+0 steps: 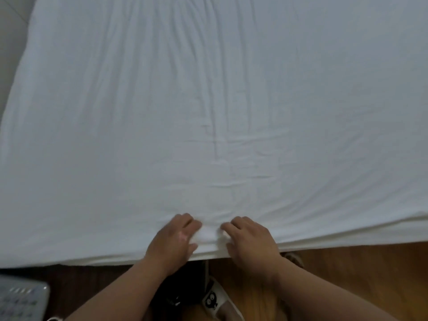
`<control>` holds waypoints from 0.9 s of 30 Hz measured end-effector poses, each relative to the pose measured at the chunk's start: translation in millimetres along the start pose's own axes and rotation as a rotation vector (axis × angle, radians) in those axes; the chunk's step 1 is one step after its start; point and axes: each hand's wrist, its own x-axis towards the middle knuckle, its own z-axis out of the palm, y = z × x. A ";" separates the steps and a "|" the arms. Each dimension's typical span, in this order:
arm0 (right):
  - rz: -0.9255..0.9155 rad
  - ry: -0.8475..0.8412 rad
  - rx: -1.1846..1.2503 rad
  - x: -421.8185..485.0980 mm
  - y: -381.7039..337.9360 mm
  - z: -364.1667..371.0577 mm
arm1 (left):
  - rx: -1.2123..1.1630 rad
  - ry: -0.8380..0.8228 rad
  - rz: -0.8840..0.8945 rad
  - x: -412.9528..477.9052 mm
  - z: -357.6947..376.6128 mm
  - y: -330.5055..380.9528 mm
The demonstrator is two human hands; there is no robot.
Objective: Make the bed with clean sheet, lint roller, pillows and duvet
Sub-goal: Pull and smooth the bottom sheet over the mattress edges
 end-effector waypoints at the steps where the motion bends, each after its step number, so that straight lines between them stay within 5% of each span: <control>1: -0.018 0.037 0.007 10.1 -14.6 6.8 | 0.040 0.084 0.015 -12.4 0.3 -22.2; 9: -0.089 0.076 -0.158 60.3 -71.0 39.2 | 0.136 0.198 -0.095 -30.7 1.1 -78.4; 18: -0.033 -0.167 0.097 73.1 -63.1 18.7 | -0.033 -0.043 -0.296 -20.9 -16.0 -72.5; 27: -0.040 -0.172 0.166 60.9 -63.6 23.5 | -0.117 -0.195 -0.262 -32.1 -26.5 -71.5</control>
